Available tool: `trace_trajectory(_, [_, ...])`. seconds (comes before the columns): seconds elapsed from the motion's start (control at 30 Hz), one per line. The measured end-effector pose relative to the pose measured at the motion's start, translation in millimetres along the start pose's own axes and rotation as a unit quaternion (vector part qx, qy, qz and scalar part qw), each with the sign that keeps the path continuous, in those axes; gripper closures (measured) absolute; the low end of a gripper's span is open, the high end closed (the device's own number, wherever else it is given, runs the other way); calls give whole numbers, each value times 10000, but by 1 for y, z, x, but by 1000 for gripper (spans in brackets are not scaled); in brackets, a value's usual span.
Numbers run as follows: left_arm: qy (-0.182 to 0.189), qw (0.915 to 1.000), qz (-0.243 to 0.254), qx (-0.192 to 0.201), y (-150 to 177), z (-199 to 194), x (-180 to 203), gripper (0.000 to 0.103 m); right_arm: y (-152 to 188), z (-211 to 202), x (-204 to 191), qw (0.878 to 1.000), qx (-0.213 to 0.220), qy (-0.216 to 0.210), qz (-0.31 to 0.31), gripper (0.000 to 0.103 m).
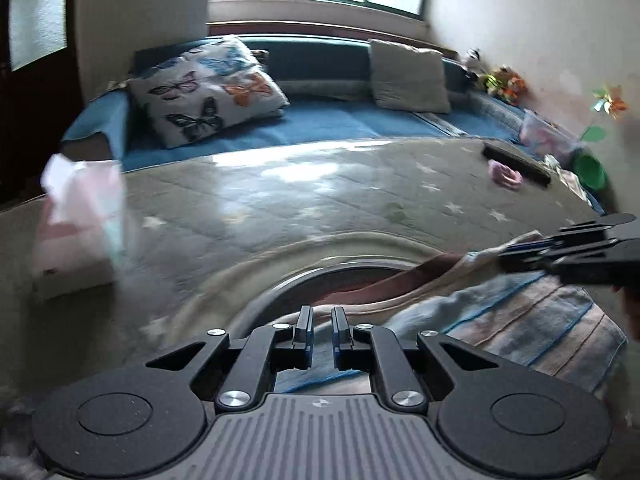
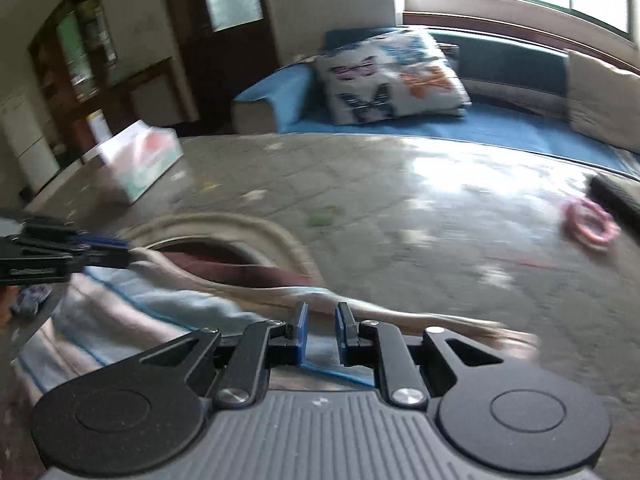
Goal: Fold clothes
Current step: 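Lift the hem with both grippers and fold it over toward the collar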
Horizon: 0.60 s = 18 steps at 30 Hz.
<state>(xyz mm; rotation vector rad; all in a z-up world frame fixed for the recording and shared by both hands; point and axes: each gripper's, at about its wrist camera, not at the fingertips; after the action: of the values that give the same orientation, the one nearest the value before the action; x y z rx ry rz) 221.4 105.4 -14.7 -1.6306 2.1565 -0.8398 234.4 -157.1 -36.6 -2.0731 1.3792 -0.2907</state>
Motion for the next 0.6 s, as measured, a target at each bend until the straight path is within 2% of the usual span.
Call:
trace_trajectory(0.13, [-21, 9998, 17, -197, -2, 22, 6, 92, -6, 22, -14, 9999, -94, 69, -33, 87])
trace_trajectory(0.23, [9, 9999, 15, -134, 0, 21, 4, 92, -8, 23, -23, 9997, -62, 177, -165, 85])
trace_trajectory(0.37, [90, 9999, 100, -13, 4, 7, 3, 92, -4, 14, -45, 9988, 26, -98, -483, 84])
trace_trajectory(0.6, [80, 9998, 184, -34, 12, -2, -8, 92, 9, 26, -96, 9938, -159, -331, -1049, 84])
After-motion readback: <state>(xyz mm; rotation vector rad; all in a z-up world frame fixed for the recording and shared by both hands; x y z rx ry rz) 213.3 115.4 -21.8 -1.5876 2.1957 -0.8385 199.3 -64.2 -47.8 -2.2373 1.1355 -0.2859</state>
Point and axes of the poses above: each gripper's, at about its wrist camera, not at the fingertips, and z roughly the way its jaws point, x to its right, y to its underside, and after that the axes turned 6 degrees about -x, right-handed
